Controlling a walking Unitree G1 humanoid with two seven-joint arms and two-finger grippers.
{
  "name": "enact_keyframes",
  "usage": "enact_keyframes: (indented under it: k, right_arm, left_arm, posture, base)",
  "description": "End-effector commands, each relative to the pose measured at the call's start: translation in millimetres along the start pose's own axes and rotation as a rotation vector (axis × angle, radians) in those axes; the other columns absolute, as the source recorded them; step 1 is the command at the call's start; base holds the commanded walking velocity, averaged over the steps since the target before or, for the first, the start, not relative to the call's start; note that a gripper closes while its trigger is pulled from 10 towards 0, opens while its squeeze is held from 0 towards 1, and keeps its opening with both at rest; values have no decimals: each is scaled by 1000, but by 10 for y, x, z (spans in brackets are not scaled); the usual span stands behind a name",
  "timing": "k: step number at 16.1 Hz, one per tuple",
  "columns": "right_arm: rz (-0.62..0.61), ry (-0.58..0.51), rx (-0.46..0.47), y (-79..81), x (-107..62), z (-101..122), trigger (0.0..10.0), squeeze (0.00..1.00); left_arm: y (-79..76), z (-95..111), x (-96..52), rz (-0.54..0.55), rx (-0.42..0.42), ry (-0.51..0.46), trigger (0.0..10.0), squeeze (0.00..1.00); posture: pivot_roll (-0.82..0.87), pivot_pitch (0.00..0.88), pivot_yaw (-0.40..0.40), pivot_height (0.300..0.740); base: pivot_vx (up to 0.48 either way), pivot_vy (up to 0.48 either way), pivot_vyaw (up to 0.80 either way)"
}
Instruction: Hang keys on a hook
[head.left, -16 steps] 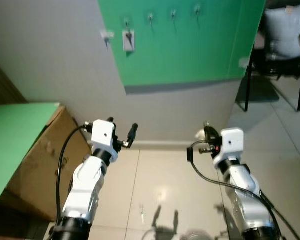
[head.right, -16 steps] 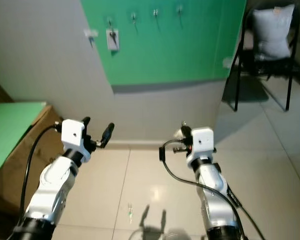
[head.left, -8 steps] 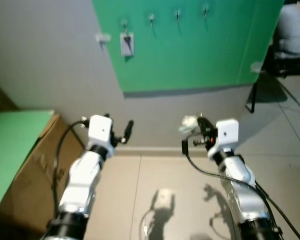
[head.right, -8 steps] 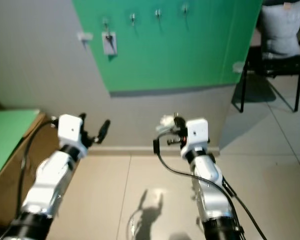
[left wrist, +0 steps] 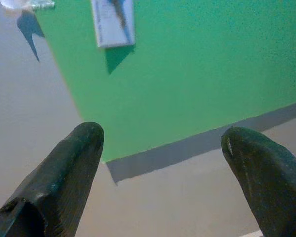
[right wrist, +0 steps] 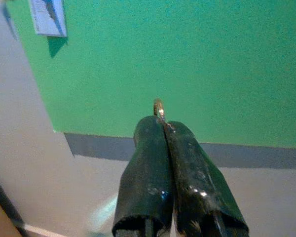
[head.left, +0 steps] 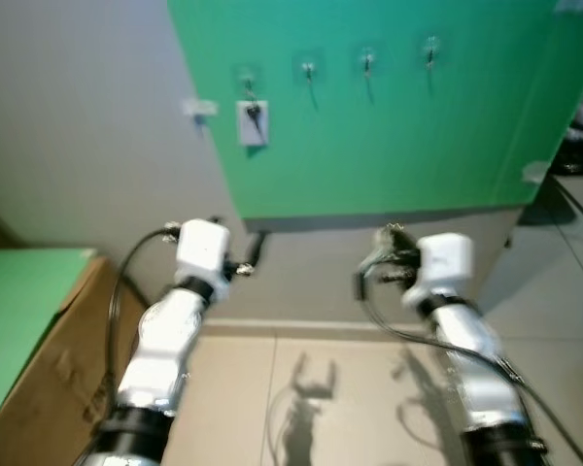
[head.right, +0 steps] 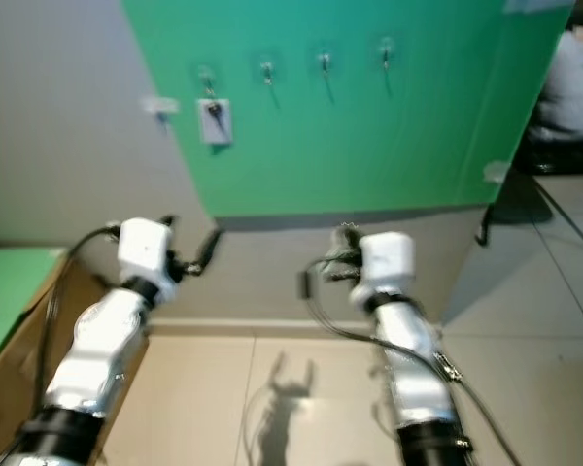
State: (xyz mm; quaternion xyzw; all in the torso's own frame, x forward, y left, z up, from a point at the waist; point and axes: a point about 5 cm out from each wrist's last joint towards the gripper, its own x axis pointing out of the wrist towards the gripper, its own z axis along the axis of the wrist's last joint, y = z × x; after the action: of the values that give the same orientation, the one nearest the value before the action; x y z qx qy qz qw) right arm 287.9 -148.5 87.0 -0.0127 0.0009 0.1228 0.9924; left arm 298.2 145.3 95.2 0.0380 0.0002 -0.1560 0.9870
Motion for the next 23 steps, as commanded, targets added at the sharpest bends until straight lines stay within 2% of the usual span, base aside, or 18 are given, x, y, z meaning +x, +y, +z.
enact_keyframes:
  k: [1, 4, 10, 13, 15, 17, 21, 23]
  right_arm:
    - [-3, -21, -13, -49, 31, 88, 0, 0]
    - [81, -16, -26, 25, 116, 203, 0, 0]
    - [132, 11, 17, 80, 197, 303, 0, 0]
    - [131, 37, 2, 68, 244, 312, 0, 0]
    - [124, 47, -43, 75, 304, 363, 0, 0]
    - [135, 22, -53, 101, 368, 461, 0, 0]
    - [113, -23, -49, 53, 499, 640, 0, 0]
    - [112, -41, -5, 46, 567, 740, 0, 0]
  left_arm:
    - [-31, 19, 18, -12, -13, -5, 10000, 0]
    - [-50, -9, 23, -8, -18, 3, 10000, 0]
    - [-48, -1, 12, 0, -21, -6, 10000, 0]
    - [-49, -8, 4, -3, -14, -3, 10000, 0]
    - [-43, -5, 0, -2, -14, -4, 10000, 0]
    - [-46, -6, -7, -4, -15, -4, 10000, 0]
    - [-62, -5, -13, -14, -16, -3, 10000, 0]
    - [-70, -6, -19, -17, -16, -1, 10000, 0]
  posture:
    - [-246, 0, 160, 740]
    - [-245, 0, 155, 740]
    - [-239, 0, 150, 740]
    - [-235, 0, 150, 740]
    - [-231, 0, 148, 740]
    - [-227, 0, 147, 740]
    - [-218, 0, 144, 740]
    - [-214, 0, 141, 740]
  base:
    - [480, 0, 0]
    - [462, 0, 0]
    - [0, 0, 0]
    - [0, 0, 0]
    - [0, 0, 0]
    - [0, 0, 0]
    - [0, 0, 0]
    - [0, 0, 0]
